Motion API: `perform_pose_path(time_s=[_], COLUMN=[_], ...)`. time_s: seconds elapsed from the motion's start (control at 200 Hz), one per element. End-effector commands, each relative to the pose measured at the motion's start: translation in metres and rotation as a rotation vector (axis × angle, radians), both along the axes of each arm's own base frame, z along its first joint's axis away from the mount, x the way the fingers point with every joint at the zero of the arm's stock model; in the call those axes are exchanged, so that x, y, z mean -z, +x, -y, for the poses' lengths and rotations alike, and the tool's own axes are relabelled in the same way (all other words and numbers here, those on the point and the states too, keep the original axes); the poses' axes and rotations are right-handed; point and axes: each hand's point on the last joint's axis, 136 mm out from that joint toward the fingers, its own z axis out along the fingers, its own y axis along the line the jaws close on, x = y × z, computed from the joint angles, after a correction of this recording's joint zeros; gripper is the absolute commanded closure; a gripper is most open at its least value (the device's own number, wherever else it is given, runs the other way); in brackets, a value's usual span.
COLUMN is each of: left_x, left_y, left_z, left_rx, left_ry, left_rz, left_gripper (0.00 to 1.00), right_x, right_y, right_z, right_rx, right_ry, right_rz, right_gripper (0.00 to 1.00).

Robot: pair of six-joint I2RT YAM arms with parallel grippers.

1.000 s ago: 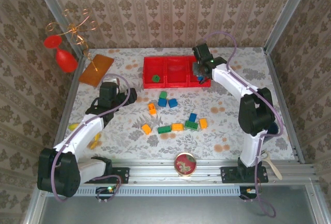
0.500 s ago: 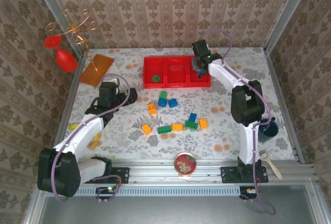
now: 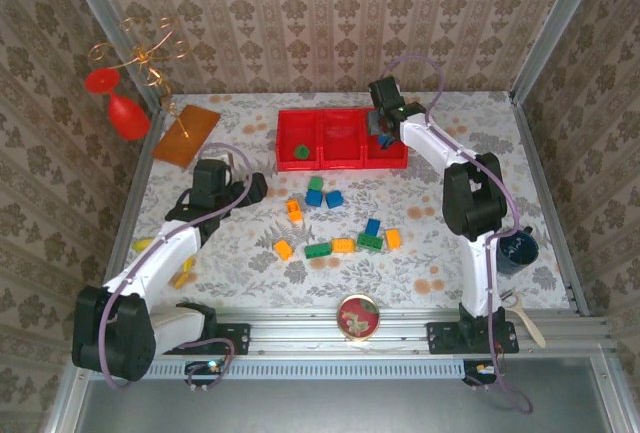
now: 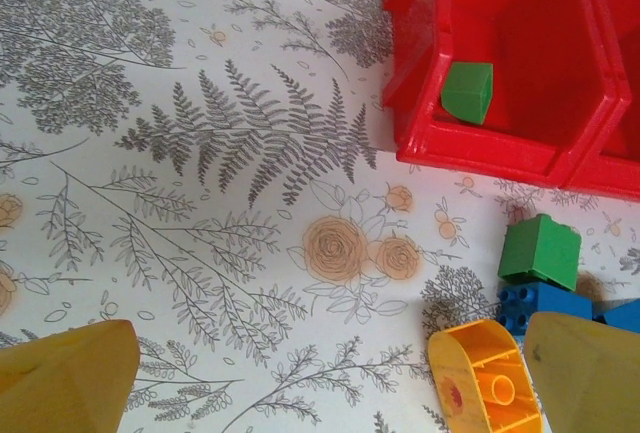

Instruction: Sort the legos into containers by color

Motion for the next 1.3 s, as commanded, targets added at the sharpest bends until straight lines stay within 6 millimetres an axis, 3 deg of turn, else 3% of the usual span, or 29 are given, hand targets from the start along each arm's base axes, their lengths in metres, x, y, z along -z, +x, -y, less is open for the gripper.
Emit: perform_pose_path(time_s=[0.0, 0.19, 0.385, 0.705, 0.97, 1.295], left_x=[0.011, 0.018, 0.029, 0.049, 0.063, 0.083], left_y=[-0.008, -0.018, -0.029, -0.030, -0.022, -0.009], left_z=[0.009, 0.028, 0.057, 0.078, 0.102, 0.116], left_rx=[0.032, 0.065, 0.114, 0.095, 0.114, 0.111], left_ry=[0.022, 0.030, 0.037, 0.099, 0.126, 0.172], left_rz=[-0.041, -0.066, -0.095, -0.135, -0.161, -0.212], left_gripper=[0.00, 0.01, 0.01, 0.01, 0.03, 0.14], right_x=[-0.029, -0.029, -0.019, 0.004, 0.016, 0.016], right_y=[-0.016, -0.057, -0.107, -0.169, -0.194, -0.199], right_z=[0.009, 0.016, 0.028, 0.037, 0.046, 0.051], right_rx=[0.030, 0.062, 0.115, 0.154, 0.192, 0.198], right_ry=[0.016, 0.040, 0.081, 0.106, 0.114, 0.093], right_rz=[0.035, 0.000, -0.041, -0.095, -0.114, -0.112], right_gripper=[0.30, 0.20, 0.00, 0.00, 0.00, 0.00])
